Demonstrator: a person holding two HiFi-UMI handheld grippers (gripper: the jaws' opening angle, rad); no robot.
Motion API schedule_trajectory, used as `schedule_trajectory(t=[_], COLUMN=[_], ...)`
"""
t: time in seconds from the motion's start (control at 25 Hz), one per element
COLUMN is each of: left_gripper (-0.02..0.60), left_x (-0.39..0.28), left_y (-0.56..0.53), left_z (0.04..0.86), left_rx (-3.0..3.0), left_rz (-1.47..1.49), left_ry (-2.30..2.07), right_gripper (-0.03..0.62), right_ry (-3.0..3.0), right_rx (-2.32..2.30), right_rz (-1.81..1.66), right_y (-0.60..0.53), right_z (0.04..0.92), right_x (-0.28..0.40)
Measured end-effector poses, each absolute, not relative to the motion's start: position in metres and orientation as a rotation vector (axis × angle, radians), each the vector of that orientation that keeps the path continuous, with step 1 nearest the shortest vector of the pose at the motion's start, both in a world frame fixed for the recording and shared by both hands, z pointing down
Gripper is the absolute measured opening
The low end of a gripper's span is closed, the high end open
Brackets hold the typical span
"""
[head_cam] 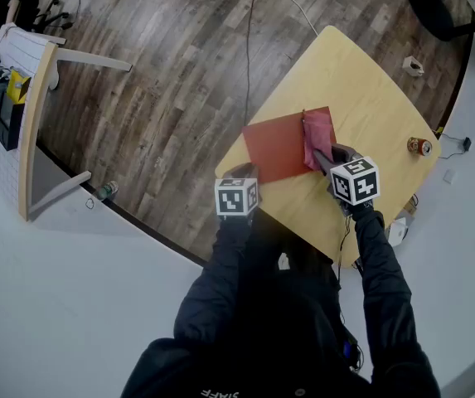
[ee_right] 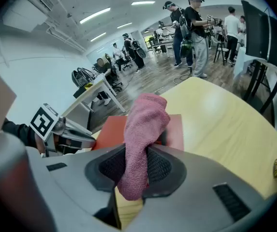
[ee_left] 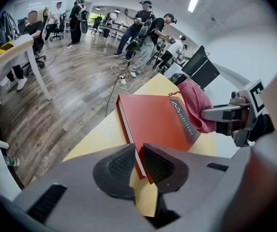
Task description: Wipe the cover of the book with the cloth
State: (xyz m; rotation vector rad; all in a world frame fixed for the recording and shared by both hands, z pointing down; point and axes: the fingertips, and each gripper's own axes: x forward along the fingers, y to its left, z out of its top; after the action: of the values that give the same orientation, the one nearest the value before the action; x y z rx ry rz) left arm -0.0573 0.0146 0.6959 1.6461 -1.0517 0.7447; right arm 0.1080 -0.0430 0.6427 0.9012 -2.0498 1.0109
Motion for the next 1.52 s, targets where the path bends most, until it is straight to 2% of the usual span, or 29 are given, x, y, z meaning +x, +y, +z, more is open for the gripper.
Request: schedule_trajectory(t=[0.32,0.72,1.08,1.52], left_gripper=[0.077,0.077,0.077,0.077], left_x=[-0.058,-0.057,-0.057,-0.058], left_y=[0.015,0.014,0.014,0.015], left_z=[0.696,0.696,0.697,0.696], left_rx=[1.658,1.672,1.673,1.674], left_rz=[0.728,0.715,0.705,0.721], left_ry=[-1.024,-0.983,-0.981,-0.988], right_gripper=[0.109,0.109,0.109,0.109], right_ry=[-2.118,-2.091,-2.039,-1.999], right_rx=[0.725,0.641,0.676,0.784], right_rz=[1.073,1.124,1.18,1.181], right_y=[0.009,0.035,0.038,0.025], right_z=[0.647,0.668,0.683,0.683], right_x=[0.022,-0.023,-0.018,0.032])
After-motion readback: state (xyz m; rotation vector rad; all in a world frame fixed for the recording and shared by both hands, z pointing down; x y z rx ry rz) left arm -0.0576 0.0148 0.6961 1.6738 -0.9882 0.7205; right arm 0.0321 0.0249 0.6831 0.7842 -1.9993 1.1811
